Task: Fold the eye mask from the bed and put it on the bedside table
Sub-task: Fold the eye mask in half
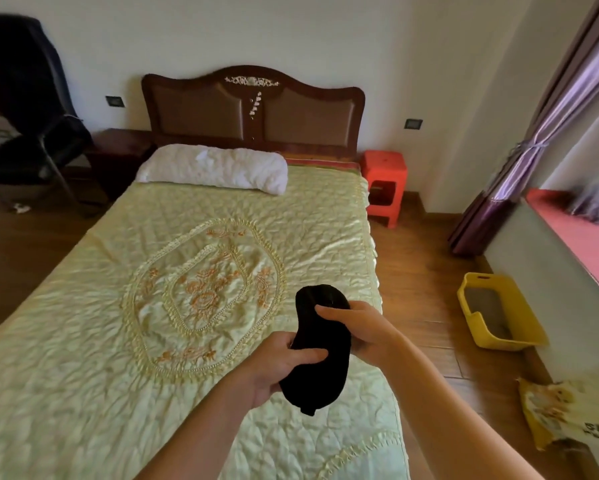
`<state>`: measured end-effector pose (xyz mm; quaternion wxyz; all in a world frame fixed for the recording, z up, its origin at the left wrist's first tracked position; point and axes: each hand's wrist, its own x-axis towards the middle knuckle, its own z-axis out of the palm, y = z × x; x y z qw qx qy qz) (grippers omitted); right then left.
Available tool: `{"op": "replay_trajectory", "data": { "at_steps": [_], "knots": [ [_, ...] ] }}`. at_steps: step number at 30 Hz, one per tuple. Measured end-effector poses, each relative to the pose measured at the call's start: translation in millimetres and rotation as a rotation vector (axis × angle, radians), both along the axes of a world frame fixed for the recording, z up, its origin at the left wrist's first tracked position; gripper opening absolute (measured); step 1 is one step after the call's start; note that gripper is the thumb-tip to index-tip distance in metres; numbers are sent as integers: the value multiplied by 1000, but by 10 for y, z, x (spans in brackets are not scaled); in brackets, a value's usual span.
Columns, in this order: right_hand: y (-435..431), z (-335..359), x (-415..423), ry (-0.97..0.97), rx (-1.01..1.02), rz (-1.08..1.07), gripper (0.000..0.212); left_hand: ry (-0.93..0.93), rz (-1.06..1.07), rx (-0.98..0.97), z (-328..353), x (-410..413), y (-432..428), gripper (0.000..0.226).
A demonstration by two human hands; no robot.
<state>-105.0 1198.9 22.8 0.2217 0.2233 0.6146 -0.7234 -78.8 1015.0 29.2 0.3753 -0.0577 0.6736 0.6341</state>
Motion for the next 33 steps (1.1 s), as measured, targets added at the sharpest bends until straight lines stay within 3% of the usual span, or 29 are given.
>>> {"op": "replay_trajectory", "data": {
  "at_steps": [4, 7, 15, 20, 23, 31, 33],
  "knots": [
    [-78, 108, 12, -80, -48, -1, 33, -18, 39, -29, 85, 33, -44, 30],
    [-93, 219, 13, -33, -31, 45, 24, -33, 66, -17, 125, 67, -74, 27],
    [-301, 304, 178, 646, 389, 118, 30, -86, 304, 130, 174, 74, -1, 23],
    [-264, 201, 337, 869, 553, 242, 50, -88, 340, 255, 247, 9, -6, 21],
    [-241, 92, 362, 953, 644, 277, 55, -95, 320, 274, 221, -20, -37, 8],
    [-173, 20, 341, 1046, 709, 298, 62, -294, 453, 551, 56, -40, -185, 49],
    [-186, 21, 338, 1046, 698, 313, 64, -285, 427, 557, 32, -40, -209, 48]
  ]
}}
